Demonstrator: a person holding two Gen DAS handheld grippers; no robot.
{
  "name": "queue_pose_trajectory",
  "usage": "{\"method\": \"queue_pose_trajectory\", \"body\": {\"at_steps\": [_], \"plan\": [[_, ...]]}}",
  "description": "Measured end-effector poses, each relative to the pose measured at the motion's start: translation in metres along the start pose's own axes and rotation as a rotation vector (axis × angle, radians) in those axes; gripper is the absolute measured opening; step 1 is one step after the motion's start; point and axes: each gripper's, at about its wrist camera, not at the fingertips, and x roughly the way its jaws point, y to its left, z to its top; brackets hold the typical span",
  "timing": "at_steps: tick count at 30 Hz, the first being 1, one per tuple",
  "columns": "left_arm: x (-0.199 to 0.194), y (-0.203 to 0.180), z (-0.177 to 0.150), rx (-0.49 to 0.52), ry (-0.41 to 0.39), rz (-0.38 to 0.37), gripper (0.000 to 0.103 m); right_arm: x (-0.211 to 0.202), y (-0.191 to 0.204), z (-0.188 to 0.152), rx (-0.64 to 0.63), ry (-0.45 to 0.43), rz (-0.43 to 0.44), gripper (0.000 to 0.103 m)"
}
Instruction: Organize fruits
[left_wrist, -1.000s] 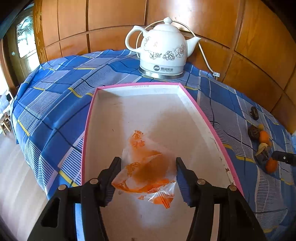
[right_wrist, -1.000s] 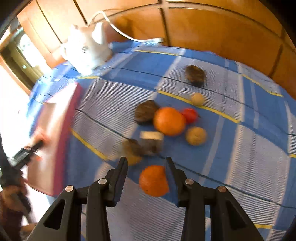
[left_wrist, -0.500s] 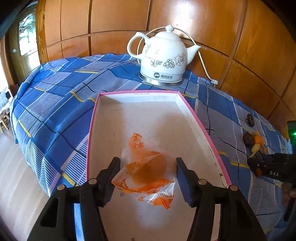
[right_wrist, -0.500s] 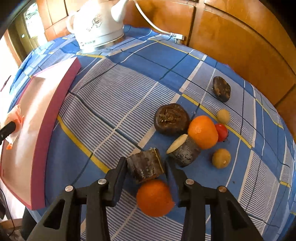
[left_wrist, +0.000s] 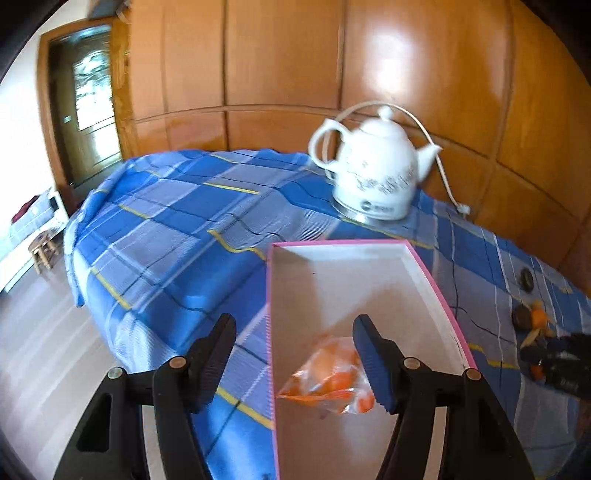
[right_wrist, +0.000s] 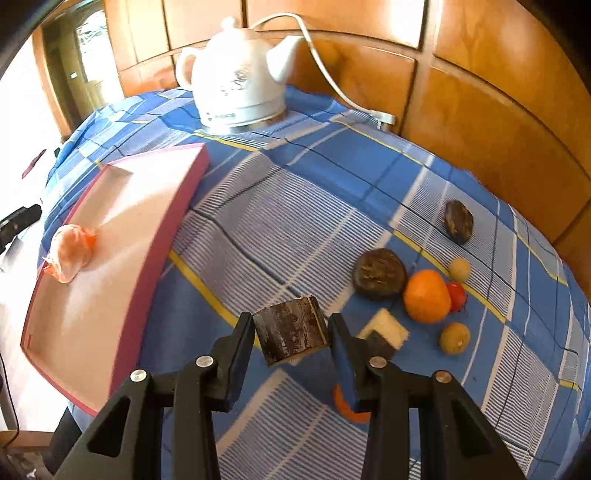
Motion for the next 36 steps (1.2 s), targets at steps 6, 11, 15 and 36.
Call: {"method": "queue_pose_trajectory", "body": {"at_steps": [6,11,15,36], "plan": [[-0.025,0.006,-0.011,-0.068,-0.024,0.021,0.080,0.003,0.007,-0.004,0.011,-0.001,0.025,0.041],[-0.036,-0.007,-0.017,-0.057,-0.034,0.013,0.083,0.001,0.009,-0.008,0.036,-0.004,0.044,0.041],[-0.039,-0.020,-0.022,-0.021,-0.036,0.005,0.084,-0.008,0.017,-0.007,0.031,-0.030,0.076,0.041],[-0.036,-0.016,-0.027,-0.027,-0.032,0.018,0.085,-0.005,0.116,0.017,-0.076,0.037,0.388,0.041]]}}
